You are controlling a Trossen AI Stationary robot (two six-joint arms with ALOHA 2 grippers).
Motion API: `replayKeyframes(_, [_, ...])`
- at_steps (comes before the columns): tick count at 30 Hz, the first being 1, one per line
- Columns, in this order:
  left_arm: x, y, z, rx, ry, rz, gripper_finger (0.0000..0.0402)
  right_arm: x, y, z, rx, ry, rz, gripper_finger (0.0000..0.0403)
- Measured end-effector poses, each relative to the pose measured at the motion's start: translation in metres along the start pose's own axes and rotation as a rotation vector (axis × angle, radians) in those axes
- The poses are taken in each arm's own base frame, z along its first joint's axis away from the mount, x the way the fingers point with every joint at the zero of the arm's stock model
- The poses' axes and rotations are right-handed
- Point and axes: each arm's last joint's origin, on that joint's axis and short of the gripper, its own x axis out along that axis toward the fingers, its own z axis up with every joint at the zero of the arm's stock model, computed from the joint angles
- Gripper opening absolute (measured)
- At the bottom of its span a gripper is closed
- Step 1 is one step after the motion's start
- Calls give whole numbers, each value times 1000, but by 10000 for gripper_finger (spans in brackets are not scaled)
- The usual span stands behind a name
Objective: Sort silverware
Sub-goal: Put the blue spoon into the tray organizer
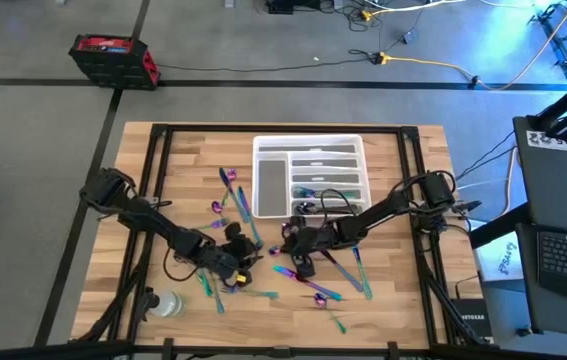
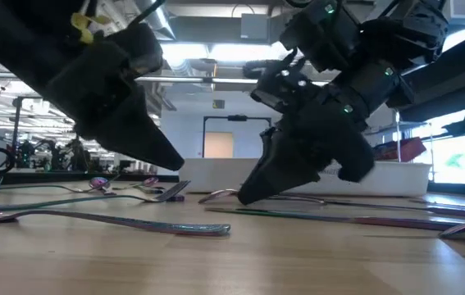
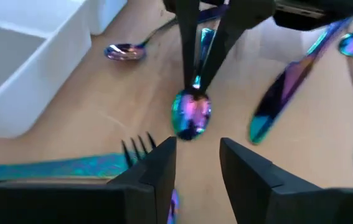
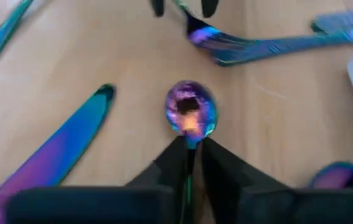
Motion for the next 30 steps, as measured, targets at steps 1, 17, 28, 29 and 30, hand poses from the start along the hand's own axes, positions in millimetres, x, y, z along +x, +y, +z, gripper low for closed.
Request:
replayKeyframes(1, [1, 1, 1, 14, 1, 6, 109, 0, -4, 1, 34, -1, 8, 7])
replayKeyframes(17, [2, 5, 10, 333, -93, 134, 109, -37, -33, 31, 407, 9, 343, 1])
replayKeyframes(28, [3, 2, 21, 647, -168, 138, 109, -38, -31, 32, 428, 9, 415, 0])
replayKeyframes(29, [3, 2, 21, 664, -166, 139, 109, -38, -31, 32, 428, 10, 414, 0])
replayKeyframes(30, [3, 2, 21, 674, -164, 140, 109, -38, -31, 32, 428, 9, 414, 0])
